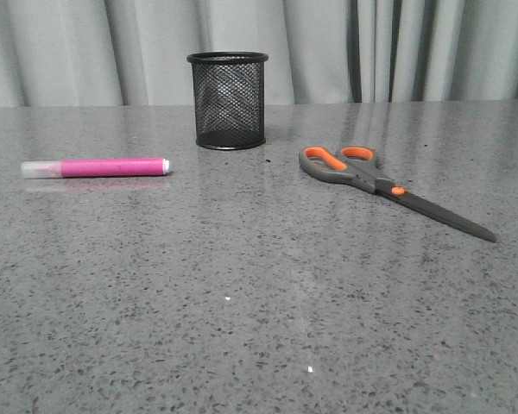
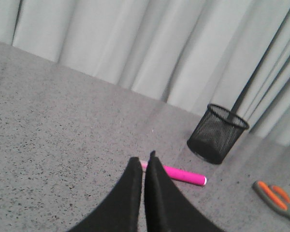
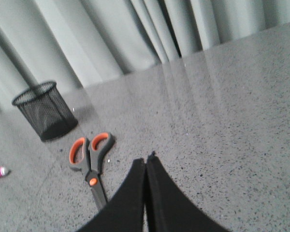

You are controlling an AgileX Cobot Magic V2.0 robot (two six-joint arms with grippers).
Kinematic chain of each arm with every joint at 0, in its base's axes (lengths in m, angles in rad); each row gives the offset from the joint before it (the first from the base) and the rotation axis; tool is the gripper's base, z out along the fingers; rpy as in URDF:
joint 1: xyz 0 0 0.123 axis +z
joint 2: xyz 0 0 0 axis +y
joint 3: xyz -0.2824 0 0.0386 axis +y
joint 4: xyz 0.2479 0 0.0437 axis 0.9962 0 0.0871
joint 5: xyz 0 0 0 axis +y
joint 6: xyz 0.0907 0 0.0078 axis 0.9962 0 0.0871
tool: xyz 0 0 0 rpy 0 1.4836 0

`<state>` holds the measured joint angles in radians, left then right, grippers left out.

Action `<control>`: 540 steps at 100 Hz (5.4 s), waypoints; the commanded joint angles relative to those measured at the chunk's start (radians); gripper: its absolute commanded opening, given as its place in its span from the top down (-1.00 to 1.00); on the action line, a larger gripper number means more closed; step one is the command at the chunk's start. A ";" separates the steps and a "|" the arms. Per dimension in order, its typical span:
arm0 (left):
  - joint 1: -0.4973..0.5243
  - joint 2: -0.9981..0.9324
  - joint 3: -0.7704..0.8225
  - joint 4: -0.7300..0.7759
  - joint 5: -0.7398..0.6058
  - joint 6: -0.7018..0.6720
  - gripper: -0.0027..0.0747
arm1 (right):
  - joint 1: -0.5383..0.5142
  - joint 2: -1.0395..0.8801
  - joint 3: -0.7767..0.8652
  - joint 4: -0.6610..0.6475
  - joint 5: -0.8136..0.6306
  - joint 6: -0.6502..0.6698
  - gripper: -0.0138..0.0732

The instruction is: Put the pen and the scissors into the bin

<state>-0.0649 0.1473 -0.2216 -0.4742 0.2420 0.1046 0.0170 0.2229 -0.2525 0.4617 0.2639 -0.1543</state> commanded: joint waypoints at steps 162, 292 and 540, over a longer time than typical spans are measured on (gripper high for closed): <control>-0.135 1.500 -1.128 -0.101 0.707 1.293 -0.07 | 0.007 0.583 -0.446 -0.013 0.194 -0.232 -0.31; -0.106 1.527 -1.401 -0.608 0.695 1.310 0.98 | 0.007 0.583 -0.446 -0.013 0.194 -0.237 -0.31; 0.163 0.779 -0.699 -0.997 0.301 1.401 0.98 | 0.290 1.009 -0.898 -0.161 0.557 -0.295 -0.31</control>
<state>0.1113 0.9933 -0.9911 -1.2969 0.5968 1.4005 0.2817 1.1759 -1.0603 0.3530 0.8153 -0.4924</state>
